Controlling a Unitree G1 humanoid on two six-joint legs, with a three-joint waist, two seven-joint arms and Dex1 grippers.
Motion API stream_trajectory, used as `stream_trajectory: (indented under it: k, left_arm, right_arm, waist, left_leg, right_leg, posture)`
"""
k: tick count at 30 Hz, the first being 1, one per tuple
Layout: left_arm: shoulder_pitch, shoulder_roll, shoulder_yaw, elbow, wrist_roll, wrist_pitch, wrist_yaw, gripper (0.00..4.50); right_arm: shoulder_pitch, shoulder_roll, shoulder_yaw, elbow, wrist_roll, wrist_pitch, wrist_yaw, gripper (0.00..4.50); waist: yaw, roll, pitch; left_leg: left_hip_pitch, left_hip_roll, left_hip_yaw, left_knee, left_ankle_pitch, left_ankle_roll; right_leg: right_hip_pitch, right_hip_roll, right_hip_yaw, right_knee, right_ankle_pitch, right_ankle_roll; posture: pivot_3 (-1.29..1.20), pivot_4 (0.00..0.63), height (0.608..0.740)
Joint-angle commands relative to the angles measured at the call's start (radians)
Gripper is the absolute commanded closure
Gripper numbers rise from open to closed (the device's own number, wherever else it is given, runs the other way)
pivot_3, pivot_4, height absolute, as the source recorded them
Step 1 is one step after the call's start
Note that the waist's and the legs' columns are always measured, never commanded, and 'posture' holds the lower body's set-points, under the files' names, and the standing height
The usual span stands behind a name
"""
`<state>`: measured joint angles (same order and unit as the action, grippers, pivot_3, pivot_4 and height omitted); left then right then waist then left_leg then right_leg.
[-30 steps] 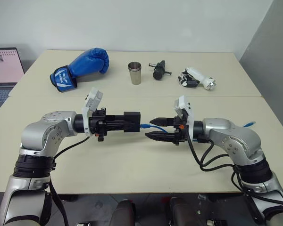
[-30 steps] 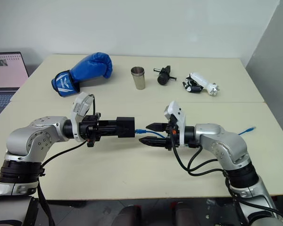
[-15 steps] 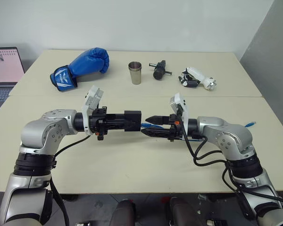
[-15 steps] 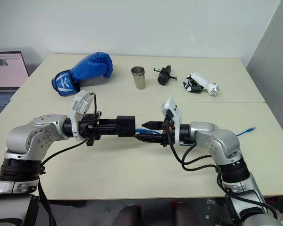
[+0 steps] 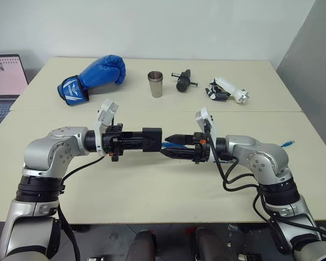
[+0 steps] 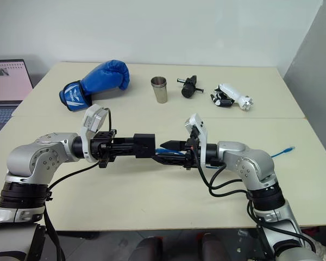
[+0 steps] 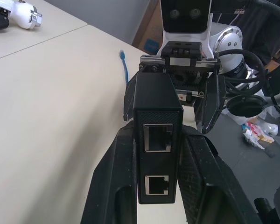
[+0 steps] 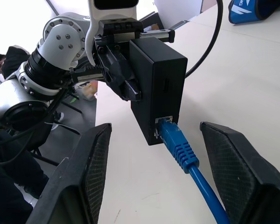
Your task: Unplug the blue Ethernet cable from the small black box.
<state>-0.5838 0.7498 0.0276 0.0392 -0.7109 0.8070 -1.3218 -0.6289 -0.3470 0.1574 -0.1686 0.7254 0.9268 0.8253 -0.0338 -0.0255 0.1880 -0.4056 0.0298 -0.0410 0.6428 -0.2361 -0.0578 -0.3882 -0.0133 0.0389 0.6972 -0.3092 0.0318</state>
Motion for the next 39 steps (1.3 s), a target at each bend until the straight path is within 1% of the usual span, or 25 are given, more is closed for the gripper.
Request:
stream_trajectory:
  k: [1, 4, 10, 12, 24, 34, 37, 38, 39]
  left_arm:
    - [-0.027, 0.000, 0.031, -0.018, -0.029, 0.004, -0.005, 3.71]
    - [-0.026, -0.001, 0.031, -0.020, -0.031, 0.003, -0.004, 3.71]
    - [-0.028, -0.002, 0.031, -0.020, -0.037, 0.003, 0.002, 3.71]
    - [-0.030, -0.003, 0.031, -0.018, -0.036, 0.004, 0.002, 3.71]
    - [-0.038, 0.000, 0.024, -0.007, -0.028, -0.004, -0.018, 3.71]
    - [-0.003, 0.082, 0.032, 0.029, 0.048, -0.080, -0.061, 3.71]
    - [0.004, 0.084, 0.036, 0.045, 0.063, -0.098, -0.045, 3.71]
    - [0.005, 0.081, 0.040, 0.048, 0.065, -0.101, -0.038, 3.71]
    - [0.010, 0.078, 0.041, 0.048, 0.070, -0.104, -0.029, 3.71]
  right_arm:
    - [-0.011, 0.005, -0.020, -0.018, 0.010, -0.005, 0.001, 2.02]
    - [-0.012, 0.002, -0.015, -0.016, 0.005, -0.007, 0.003, 2.68]
    - [-0.013, -0.007, -0.002, -0.015, -0.011, -0.013, 0.014, 4.24]
    - [-0.014, -0.009, 0.001, -0.015, -0.016, -0.014, 0.018, 4.42]
    - [-0.024, -0.026, 0.015, -0.010, -0.040, -0.019, 0.043, 4.42]
    - [0.030, -0.157, -0.024, -0.014, -0.037, 0.004, 0.091, 4.46]
    - [0.033, -0.168, -0.042, 0.008, -0.053, -0.019, 0.073, 4.46]
    - [0.026, -0.161, -0.049, 0.033, -0.074, -0.044, 0.053, 4.46]
    - [0.009, -0.143, -0.052, 0.086, -0.127, -0.108, 0.010, 4.46]
  waist:
    - [0.000, 0.000, 0.000]
    - [0.000, 0.000, 0.000]
    - [0.000, 0.000, 0.000]
    - [0.000, 0.000, 0.000]
    - [0.000, 0.000, 0.000]
    - [0.000, 0.000, 0.000]
    - [0.000, 0.000, 0.000]
    - [0.000, 0.000, 0.000]
    - [0.000, 0.000, 0.000]
  left_leg:
    - [0.000, 0.000, 0.000, 0.000, 0.000, 0.000]
    - [0.000, 0.000, 0.000, 0.000, 0.000, 0.000]
    - [0.000, 0.000, 0.000, 0.000, 0.000, 0.000]
    - [0.000, 0.000, 0.000, 0.000, 0.000, 0.000]
    - [0.000, 0.000, 0.000, 0.000, 0.000, 0.000]
    - [-0.001, 0.000, 0.000, 0.000, 0.000, 0.000]
    - [-0.001, 0.000, 0.000, 0.000, 0.000, 0.000]
    - [-0.001, 0.000, 0.000, 0.000, 0.000, 0.000]
    - [-0.001, 0.000, 0.000, 0.000, 0.000, 0.000]
  right_leg:
    - [0.000, 0.000, 0.000, 0.000, 0.000, 0.000]
    - [0.000, 0.000, 0.000, 0.000, 0.000, 0.000]
    - [0.000, 0.000, 0.000, 0.000, 0.000, 0.000]
    - [0.000, 0.000, 0.000, 0.000, 0.000, 0.000]
    - [0.000, 0.000, 0.000, 0.000, 0.000, 0.000]
    - [0.000, 0.000, 0.000, -0.001, 0.000, 0.000]
    - [-0.001, 0.000, 0.000, -0.001, 0.000, 0.000]
    - [-0.001, 0.000, 0.000, -0.001, 0.000, 0.000]
    - [-0.001, 0.000, 0.000, -0.001, 0.000, 0.000]
  posture:
    - [0.00, 0.150, 0.740]
    - [0.00, 0.150, 0.740]
    - [0.00, 0.150, 0.740]
    - [0.00, 0.150, 0.740]
    - [0.00, 0.150, 0.740]
    - [0.00, 0.150, 0.740]
    - [0.00, 0.150, 0.740]
    - [0.00, 0.150, 0.740]
    - [0.00, 0.150, 0.740]
